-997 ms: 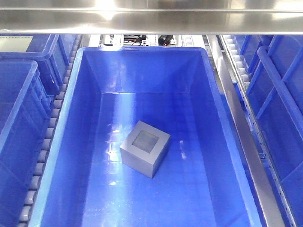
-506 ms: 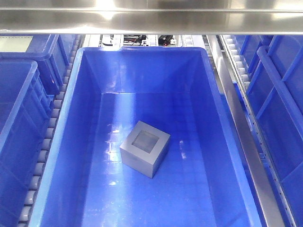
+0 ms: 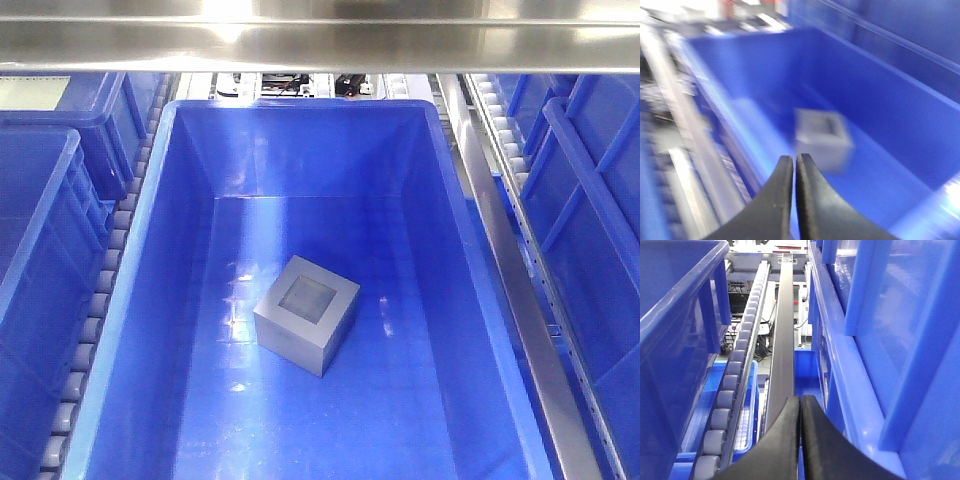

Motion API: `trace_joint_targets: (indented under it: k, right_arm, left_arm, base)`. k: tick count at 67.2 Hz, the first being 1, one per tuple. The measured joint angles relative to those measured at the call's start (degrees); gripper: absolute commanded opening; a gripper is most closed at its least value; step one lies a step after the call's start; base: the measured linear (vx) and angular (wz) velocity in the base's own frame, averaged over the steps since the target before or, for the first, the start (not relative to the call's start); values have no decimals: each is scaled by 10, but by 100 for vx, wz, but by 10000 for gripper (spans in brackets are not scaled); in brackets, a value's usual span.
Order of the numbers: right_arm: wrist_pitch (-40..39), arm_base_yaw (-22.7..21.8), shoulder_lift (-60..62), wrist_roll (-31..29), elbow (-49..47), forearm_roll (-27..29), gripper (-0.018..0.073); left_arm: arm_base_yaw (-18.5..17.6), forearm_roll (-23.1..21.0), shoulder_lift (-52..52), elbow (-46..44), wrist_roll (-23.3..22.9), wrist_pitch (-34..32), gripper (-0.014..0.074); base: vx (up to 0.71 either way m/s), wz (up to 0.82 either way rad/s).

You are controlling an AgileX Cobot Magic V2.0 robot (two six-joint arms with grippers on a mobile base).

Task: Sort gray base to blue bin

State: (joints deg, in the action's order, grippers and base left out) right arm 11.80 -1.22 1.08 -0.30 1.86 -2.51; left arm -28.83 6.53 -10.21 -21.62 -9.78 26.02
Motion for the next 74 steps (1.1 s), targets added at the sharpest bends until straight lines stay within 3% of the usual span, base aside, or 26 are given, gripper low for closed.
trace_joint_targets:
  k: [19,29,41,74]
  right_arm:
    - [0,0,0,3,0,0,-5]
    - [0,0,0,0,0,0,-5]
    - [0,0,0,0,0,0,-5]
    - [0,0,0,0,0,0,-5]
  left_arm:
    - [206,9,28,104,1,-129,-7]
    - [275,21,80,197,5,-202,-7]
    - [296,10,108,231,4,-224,-7]
    - [296,-7,109,232,4,-229,-7]
  base:
    - [0,0]
    - [0,0]
    - [0,0]
    - [0,0]
